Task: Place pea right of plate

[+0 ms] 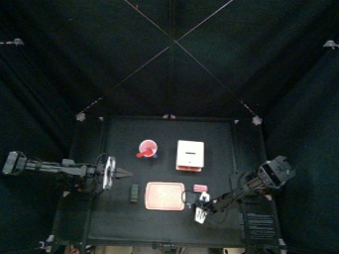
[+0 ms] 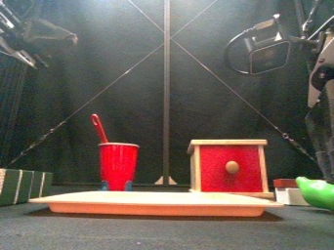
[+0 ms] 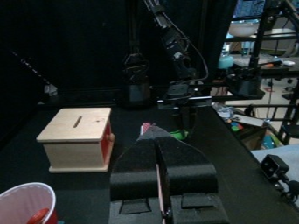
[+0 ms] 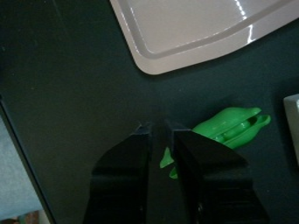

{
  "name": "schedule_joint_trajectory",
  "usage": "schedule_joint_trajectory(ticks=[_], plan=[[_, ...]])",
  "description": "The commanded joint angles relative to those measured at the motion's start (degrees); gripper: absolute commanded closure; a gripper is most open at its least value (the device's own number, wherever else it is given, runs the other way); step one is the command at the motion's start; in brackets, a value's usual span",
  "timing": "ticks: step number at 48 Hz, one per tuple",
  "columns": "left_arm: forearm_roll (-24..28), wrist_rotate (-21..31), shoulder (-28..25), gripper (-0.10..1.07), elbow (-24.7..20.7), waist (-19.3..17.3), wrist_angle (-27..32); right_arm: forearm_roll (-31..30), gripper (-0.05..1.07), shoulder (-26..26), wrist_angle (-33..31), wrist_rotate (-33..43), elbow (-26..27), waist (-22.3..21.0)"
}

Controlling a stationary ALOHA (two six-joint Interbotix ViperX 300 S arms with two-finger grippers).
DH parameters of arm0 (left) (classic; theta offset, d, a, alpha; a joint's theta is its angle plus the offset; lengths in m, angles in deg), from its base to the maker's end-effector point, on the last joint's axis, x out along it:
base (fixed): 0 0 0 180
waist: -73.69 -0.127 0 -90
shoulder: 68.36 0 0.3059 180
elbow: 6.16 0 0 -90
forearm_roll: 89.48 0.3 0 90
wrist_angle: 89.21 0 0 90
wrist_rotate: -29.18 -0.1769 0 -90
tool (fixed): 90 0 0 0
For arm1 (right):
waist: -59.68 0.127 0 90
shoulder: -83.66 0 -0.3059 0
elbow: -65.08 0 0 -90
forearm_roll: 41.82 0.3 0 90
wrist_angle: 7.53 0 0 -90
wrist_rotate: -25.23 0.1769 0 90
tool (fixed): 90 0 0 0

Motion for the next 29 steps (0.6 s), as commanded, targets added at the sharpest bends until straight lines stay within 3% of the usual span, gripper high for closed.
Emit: schedule_joint_trajectory(ticks=[1, 11, 29], plan=[[0.1, -0.1, -0.4, 1.01, -0.8, -0.1, -0.5, 2.4, 0.43, 0.7, 0.2, 0.0, -0.2, 0.1], [0.1, -0.1, -0.4, 1.01, -0.8, -0.1, -0.5, 7.5, 0.43, 1.2, 0.0, -0.1, -2.5, 0.3], [0.1, -0.1, -0.4, 1.01, -0.7, -0.1, -0.5, 7.1, 0.43, 3.7, -1.5, 0.0, -2.6, 1.8]])
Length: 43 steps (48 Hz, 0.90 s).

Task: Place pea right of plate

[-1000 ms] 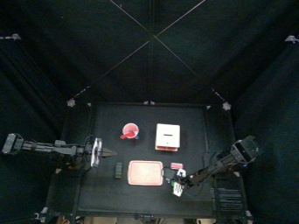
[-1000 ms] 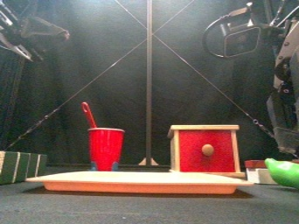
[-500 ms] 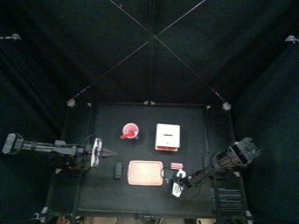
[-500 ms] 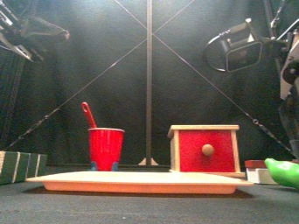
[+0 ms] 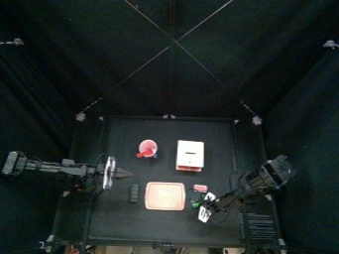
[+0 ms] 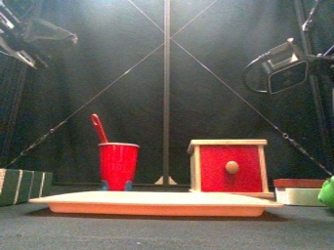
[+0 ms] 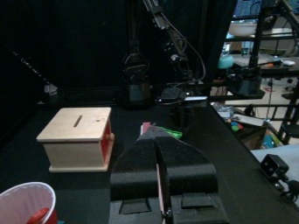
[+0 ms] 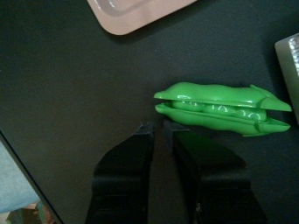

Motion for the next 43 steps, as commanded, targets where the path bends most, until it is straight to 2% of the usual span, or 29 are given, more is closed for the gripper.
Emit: schedule_joint_trajectory(ticks=[1, 12, 24, 43], plan=[[0.0, -0.1, -0.4, 1.01, -0.8, -0.2, -0.6, -0.4, 0.43, 2.2, 0.0, 0.0, 0.8, 0.7], [0.0, -0.1, -0.4, 1.01, -0.8, -0.1, -0.6, -2.9, 0.43, 2.1, -0.4, -0.4, 0.5, 0.2], [0.0, -0.1, -0.4, 1.01, -0.7, -0.2, -0.6, -7.8, 0.43, 2.3, -0.4, -0.1, 0.5, -3.2], [0.0, -0.1, -0.4, 1.01, -0.7, -0.3, -0.6, -10.7, 0.43, 2.3, -0.1, -0.4, 1.2, -5.0]])
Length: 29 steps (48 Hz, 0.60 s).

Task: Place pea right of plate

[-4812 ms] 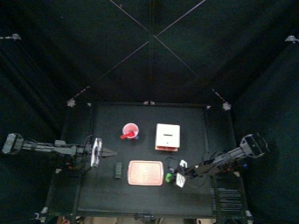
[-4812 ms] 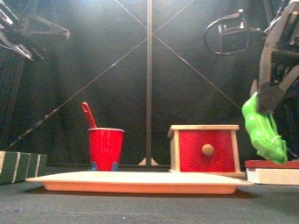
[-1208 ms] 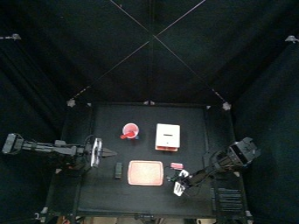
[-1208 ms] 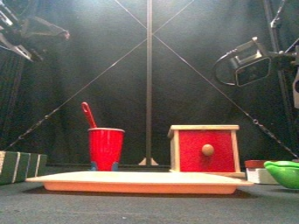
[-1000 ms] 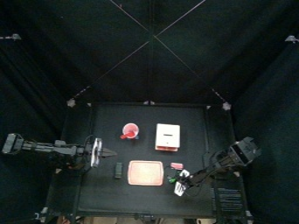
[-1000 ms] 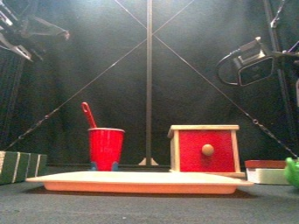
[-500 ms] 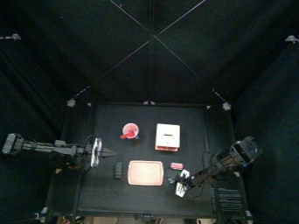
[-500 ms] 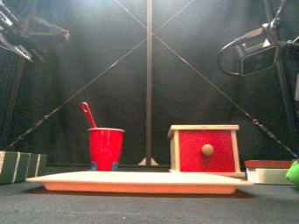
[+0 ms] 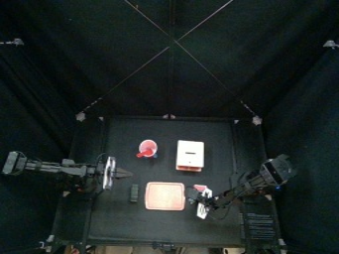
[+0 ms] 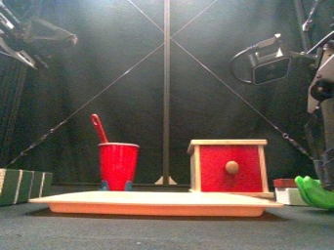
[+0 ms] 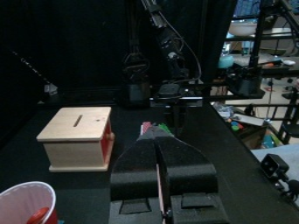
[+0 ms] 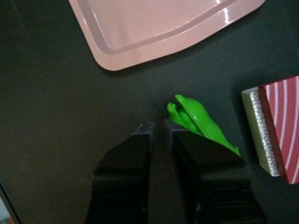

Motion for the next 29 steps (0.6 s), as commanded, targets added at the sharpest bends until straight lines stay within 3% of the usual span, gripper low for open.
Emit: schedule_joint_trajectory(ticks=[1, 15, 29], plan=[[0.1, -0.1, -0.4, 1.01, -0.9, -0.2, -0.5, -0.6, 0.43, 1.8, 0.2, 0.0, 1.2, -0.4], [0.1, -0.1, -0.4, 1.01, -0.8, -0.2, -0.5, -0.7, 0.43, 3.2, -0.4, -0.3, 2.8, -0.2], [0.1, -0.1, -0.4, 1.01, -0.9, -0.2, -0.5, -4.2, 0.43, 7.8, -5.1, 0.5, 2.9, -0.4]])
